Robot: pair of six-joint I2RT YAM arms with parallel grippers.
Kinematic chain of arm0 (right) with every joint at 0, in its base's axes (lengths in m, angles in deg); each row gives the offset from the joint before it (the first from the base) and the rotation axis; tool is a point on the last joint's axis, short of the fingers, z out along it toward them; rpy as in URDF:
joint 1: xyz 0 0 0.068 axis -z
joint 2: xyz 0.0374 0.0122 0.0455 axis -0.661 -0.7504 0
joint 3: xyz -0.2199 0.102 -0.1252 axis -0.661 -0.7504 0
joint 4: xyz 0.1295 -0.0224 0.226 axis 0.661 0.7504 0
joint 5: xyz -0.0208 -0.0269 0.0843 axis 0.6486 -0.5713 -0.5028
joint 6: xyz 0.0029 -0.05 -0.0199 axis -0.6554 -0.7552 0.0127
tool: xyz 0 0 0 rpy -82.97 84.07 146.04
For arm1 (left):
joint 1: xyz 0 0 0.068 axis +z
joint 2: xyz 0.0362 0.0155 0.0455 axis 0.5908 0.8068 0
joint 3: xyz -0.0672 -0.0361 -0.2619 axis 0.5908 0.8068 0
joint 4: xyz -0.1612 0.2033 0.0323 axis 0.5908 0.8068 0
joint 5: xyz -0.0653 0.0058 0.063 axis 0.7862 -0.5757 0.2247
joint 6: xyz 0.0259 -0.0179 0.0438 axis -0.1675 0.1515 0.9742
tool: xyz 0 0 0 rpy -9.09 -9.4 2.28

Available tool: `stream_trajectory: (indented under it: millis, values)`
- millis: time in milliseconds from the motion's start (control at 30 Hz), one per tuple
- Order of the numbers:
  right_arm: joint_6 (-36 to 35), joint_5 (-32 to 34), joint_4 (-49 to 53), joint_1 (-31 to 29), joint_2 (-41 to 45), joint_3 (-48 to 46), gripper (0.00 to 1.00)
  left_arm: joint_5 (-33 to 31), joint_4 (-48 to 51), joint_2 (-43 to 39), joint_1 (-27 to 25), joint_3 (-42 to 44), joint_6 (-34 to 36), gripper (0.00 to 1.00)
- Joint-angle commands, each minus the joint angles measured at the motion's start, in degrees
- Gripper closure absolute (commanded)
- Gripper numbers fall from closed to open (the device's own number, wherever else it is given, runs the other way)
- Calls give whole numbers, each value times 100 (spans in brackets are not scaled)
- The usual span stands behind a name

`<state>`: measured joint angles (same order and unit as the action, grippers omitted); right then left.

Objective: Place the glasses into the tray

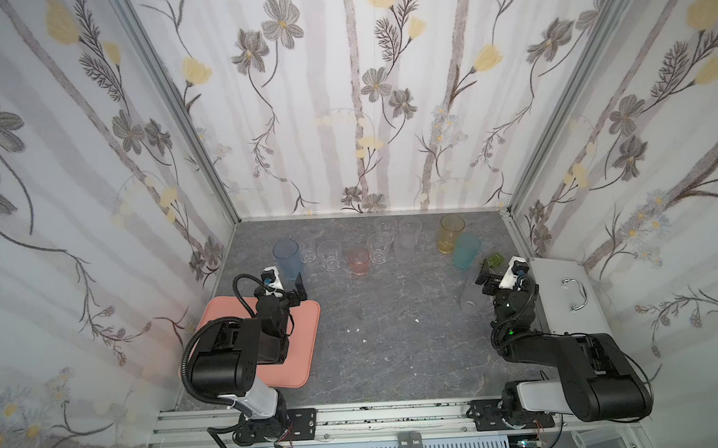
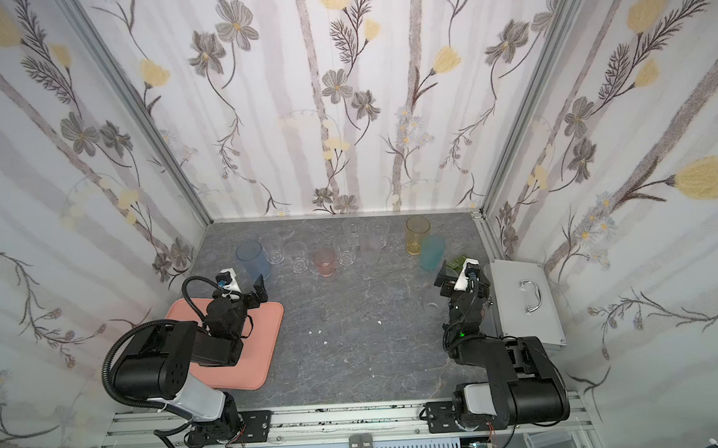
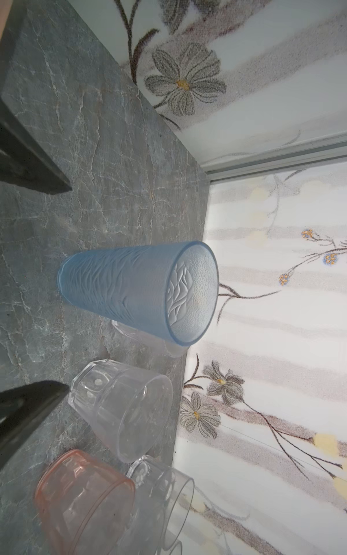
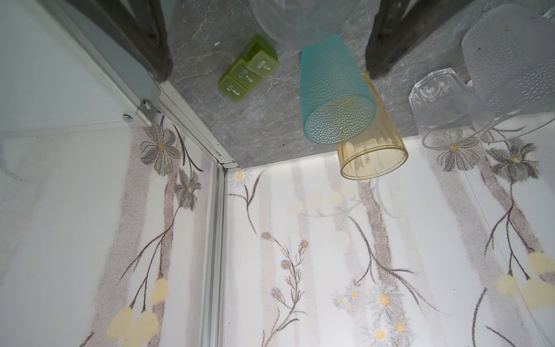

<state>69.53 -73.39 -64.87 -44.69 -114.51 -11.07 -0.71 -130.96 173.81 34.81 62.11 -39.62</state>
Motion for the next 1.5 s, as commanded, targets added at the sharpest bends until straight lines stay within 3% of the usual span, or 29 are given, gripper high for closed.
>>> stream_trajectory:
  millis: [0, 900, 1233, 1367, 1467]
  values:
    - [-65, -30, -127, 2, -19, 43, 0, 63, -60, -25, 13, -11, -66, 0]
    - [-63, -22, -119, -4, -27, 55, 0, 277, -65, -36, 132, -4, -145, 0]
    - [-66, -22, -122, -5, -27, 56, 0, 152, -61, -45, 124, -5, -184, 0]
    - [-66, -25, -124, -3, -18, 44, 0, -222, -44, -41, -24, -31, -92, 0]
    - [-67, -26, -134, -9, -18, 42, 0, -385, 377, -478, -164, -73, 25, 0]
